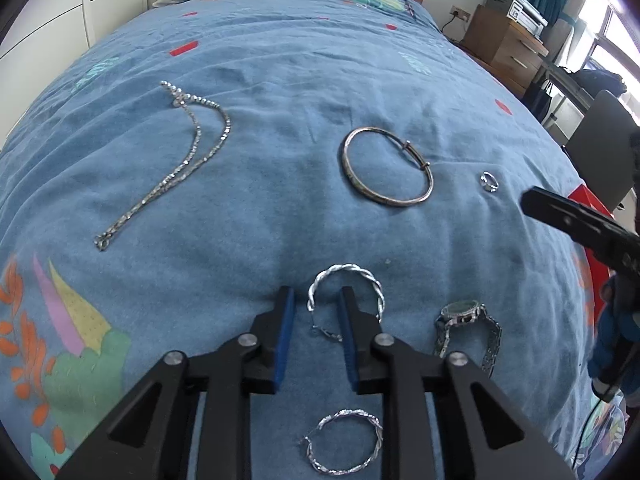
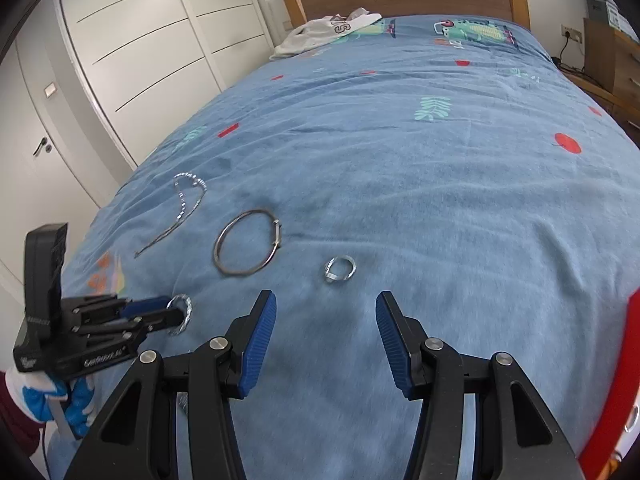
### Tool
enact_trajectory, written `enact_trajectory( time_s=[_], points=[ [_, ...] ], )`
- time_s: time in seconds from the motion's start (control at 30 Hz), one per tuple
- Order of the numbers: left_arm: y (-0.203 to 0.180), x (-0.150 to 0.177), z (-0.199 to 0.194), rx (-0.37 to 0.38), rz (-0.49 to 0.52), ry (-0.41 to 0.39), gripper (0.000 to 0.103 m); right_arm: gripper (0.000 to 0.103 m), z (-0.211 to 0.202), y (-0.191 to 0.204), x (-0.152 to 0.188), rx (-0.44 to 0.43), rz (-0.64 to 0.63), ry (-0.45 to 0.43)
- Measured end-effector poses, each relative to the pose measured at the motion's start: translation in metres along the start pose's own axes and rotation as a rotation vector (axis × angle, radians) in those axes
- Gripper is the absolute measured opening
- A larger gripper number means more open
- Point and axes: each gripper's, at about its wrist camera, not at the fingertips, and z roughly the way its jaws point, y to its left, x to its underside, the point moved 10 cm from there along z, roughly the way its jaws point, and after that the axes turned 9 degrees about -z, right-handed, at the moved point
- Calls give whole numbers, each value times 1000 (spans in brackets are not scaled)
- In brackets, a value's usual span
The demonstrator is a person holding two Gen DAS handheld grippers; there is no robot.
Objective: Organize jewelry
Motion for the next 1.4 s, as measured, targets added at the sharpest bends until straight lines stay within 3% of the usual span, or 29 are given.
enact_trajectory(
  time_s=[0.27, 0.43, 0.53, 0.67, 0.7, 1.4],
  points=[
    [1, -2, 3, 11, -15, -26, 5, 51, 25, -8, -8, 3, -1, 7],
    [2, -1, 1, 19, -26, -39, 4, 46, 37, -13, -9, 10, -1, 15],
    [3, -1, 0, 30, -41, -43, 4, 40, 43, -14, -9, 12, -2, 21],
    [4, -1, -2, 41, -60, -47, 4, 20, 48, -10, -7, 4, -22, 36],
    [4, -1, -3, 45, -64, -48, 3, 20, 48, -9, -6, 8, -31, 39],
    [-15, -7, -53, 70, -39, -96, 3, 19, -12, 17, -10, 15, -52, -42]
  ],
)
